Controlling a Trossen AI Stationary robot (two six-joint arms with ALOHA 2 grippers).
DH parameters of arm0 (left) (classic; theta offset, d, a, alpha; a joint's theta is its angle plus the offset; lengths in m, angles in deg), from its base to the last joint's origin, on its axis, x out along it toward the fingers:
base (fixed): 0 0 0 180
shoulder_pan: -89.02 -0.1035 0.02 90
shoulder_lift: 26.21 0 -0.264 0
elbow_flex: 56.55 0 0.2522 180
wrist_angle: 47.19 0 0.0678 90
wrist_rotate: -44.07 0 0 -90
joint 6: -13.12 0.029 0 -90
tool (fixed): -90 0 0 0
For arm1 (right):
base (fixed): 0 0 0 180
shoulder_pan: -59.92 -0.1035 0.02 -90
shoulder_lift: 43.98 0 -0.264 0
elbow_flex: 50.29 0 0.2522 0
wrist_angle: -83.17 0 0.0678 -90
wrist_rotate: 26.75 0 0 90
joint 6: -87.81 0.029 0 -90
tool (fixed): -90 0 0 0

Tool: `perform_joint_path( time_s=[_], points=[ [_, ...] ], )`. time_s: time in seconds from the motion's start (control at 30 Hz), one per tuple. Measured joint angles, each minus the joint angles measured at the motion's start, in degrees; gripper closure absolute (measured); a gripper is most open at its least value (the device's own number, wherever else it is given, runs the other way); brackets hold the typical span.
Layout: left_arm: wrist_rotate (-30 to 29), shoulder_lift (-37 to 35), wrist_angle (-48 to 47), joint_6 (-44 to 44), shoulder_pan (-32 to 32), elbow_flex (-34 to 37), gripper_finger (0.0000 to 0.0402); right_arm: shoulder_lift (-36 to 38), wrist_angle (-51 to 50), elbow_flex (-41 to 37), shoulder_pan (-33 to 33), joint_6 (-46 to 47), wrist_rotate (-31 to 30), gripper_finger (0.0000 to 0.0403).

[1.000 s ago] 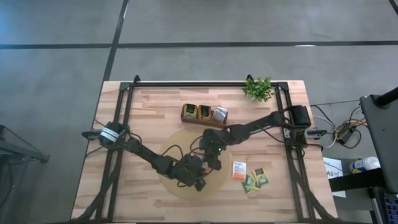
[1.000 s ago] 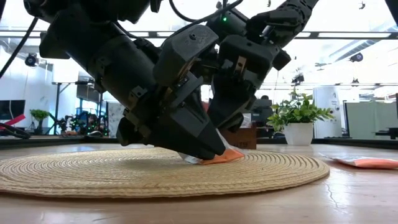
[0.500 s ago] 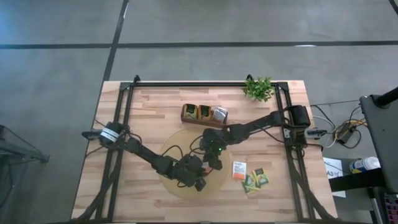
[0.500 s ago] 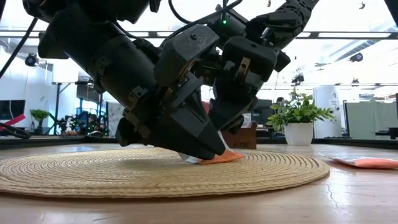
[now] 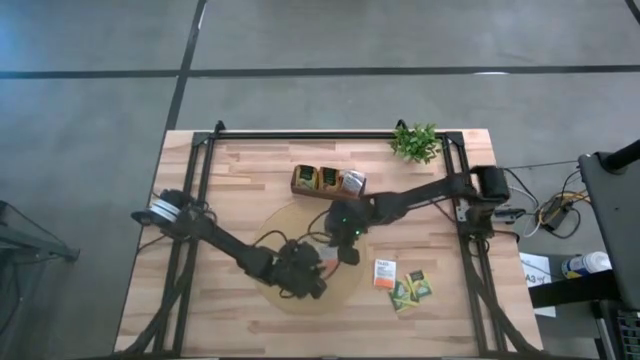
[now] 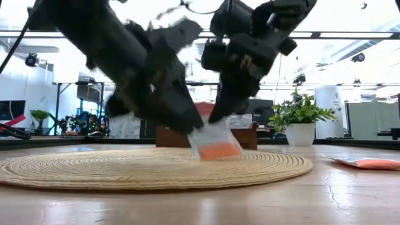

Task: Pick & Place Tea
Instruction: Put the orange tea bag into the right section of the wooden organizer

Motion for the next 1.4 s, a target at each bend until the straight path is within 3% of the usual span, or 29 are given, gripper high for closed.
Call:
perform_joint_path(
  time_s=[0.17,0.37,0.43,0.57,0.73,1.17,1.4],
  points=[
    [-6.99,-5.86,-10.54,-2.09,1.02,-0.12,0.0292,8.47,-0.94,-2.19,1.67,0.04,-7.78,0.0394],
    [-11.17,-10.55,-17.13,-3.97,1.33,-0.11,0.0292,22.59,-2.42,-7.29,4.46,-1.64,-26.88,0.0394],
    [-12.35,-11.36,-17.12,-4.44,1.33,0.47,0.0292,26.97,-1.97,-9.93,6.54,-1.62,-30.75,0.0394],
    [-13.76,-11.65,-17.02,-4.97,1.33,0.56,0.0292,32.30,0.46,-16.05,11.79,-1.31,-29.23,0.0394],
    [-13.79,-11.52,-16.64,-5.71,1.33,0.56,0.0292,33.25,9.44,-21.66,15.91,-0.54,-23.86,0.0394],
    [-13.81,-11.52,-17.06,-5.93,1.29,0.56,0.0292,23.96,16.92,-23.42,16.03,-0.47,-23.90,0.0394],
    [-13.81,-11.52,-17.19,-6.04,1.28,0.56,0.0292,23.46,14.69,-23.40,16.06,-3.90,-26.45,0.0394]
  ],
)
